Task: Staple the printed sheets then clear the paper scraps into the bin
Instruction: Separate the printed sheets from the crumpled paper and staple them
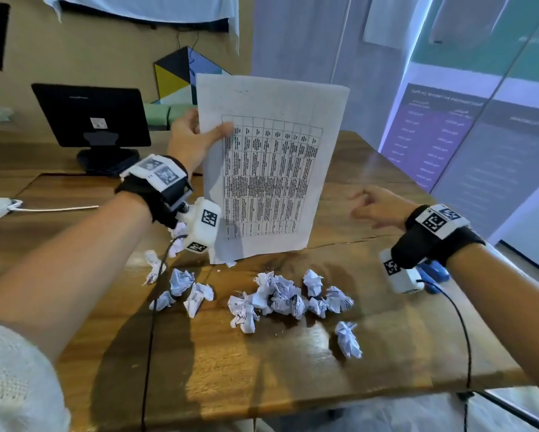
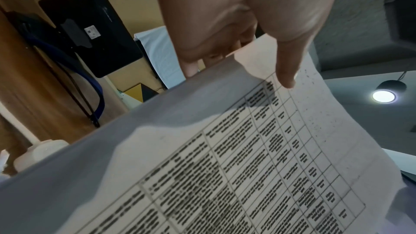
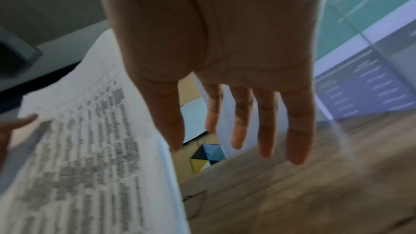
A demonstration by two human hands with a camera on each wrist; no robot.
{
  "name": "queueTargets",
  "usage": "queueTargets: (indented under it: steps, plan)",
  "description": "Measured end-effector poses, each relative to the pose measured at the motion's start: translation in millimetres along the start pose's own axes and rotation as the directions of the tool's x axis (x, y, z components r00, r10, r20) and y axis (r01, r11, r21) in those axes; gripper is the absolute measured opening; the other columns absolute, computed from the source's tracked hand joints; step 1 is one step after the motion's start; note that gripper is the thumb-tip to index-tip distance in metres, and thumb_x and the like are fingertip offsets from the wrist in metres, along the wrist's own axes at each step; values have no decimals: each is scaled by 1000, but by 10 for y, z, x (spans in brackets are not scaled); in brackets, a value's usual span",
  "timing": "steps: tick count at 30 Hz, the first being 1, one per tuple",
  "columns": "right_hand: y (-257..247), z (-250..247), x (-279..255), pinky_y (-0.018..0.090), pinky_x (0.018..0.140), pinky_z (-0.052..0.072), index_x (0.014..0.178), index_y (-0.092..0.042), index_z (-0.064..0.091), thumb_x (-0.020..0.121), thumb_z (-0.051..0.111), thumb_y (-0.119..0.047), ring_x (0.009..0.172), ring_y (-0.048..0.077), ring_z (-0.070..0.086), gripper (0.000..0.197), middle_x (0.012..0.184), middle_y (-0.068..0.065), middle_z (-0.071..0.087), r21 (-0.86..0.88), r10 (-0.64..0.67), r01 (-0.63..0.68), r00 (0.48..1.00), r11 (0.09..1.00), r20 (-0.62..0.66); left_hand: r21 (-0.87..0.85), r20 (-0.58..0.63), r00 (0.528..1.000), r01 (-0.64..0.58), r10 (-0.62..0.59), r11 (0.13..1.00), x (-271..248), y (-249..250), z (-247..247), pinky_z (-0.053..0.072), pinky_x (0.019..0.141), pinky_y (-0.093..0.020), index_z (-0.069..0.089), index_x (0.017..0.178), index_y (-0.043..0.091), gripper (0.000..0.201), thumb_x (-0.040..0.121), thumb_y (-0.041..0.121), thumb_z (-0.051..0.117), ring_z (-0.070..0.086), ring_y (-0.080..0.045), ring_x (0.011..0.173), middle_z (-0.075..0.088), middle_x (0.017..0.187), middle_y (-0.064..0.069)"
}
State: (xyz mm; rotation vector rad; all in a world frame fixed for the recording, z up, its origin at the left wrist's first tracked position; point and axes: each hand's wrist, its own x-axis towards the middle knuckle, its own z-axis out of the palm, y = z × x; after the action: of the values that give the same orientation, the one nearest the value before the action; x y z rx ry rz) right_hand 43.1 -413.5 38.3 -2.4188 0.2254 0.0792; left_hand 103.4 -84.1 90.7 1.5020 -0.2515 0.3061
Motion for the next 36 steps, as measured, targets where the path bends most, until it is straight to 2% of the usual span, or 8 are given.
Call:
queueTargets:
  steps: [5,9,14,19,23,26,30,36]
  plan:
    - [681,-162,-127,34,88,43,123,-10,47,70,79,-23,108,32,55,64,119,18,55,-539,173,-155,985,828,-17,7,34,999,-13,12,1000,21,9,39,57,76,-22,66,99,14,18,82,14,71,70,-1,82,75,83,14]
    - [1072,-127,-211,41,98,44,135,-13,35,68,79,-37,119,36,50,84,136,18,42,-631,338,-311,938,711,-81,-43,32,999,-5,6,999,-10,-17,51,58,75,-24,65,89,24,13,82,15,70,69,3,75,73,73,20]
    - [1177,-12,-219,46,91,49,130,-2,35,82,67,-19,108,40,56,60,134,21,33,-614,375,-431,899,661,-227,-75,53,998,-14,18,997,-55,16,71,56,67,-15,64,89,24,12,84,13,67,69,5,73,72,69,24]
    - [1160,-3,-217,37,90,46,122,-1,52,93,52,-21,118,34,47,36,127,18,49,-589,420,-509,859,628,-293,-103,58,998,14,-8,995,-65,58,49,59,75,-28,67,89,21,11,81,14,71,71,-5,77,74,76,15]
    - [1238,13,-228,30,69,41,91,-5,64,88,58,-22,88,33,58,18,98,18,63,-455,436,-524,851,720,-292,-145,52,999,19,-11,989,-72,129,42,58,73,-27,66,88,18,10,82,10,69,71,-6,75,75,74,14]
    - [1221,32,-210,29,72,40,96,-8,65,89,56,-18,91,32,57,15,112,20,61,-426,444,-524,852,738,-277,-123,40,999,0,5,992,-95,144,49,58,79,-27,65,87,19,10,84,10,68,70,-2,73,74,71,17]
    - [1128,108,-139,34,78,43,135,0,38,87,59,-21,113,37,55,56,127,22,53,-301,505,-580,811,757,-295,-122,13,1000,-20,22,992,-105,174,67,58,73,-22,65,92,13,9,83,12,68,68,4,65,72,65,19]
    - [580,31,-102,33,79,39,125,-2,41,84,64,-28,96,32,54,54,119,23,55,57,312,-315,867,947,-390,-78,-26,998,-56,54,995,-99,258,82,57,76,-23,61,117,0,36,84,14,67,65,-6,77,68,94,0]
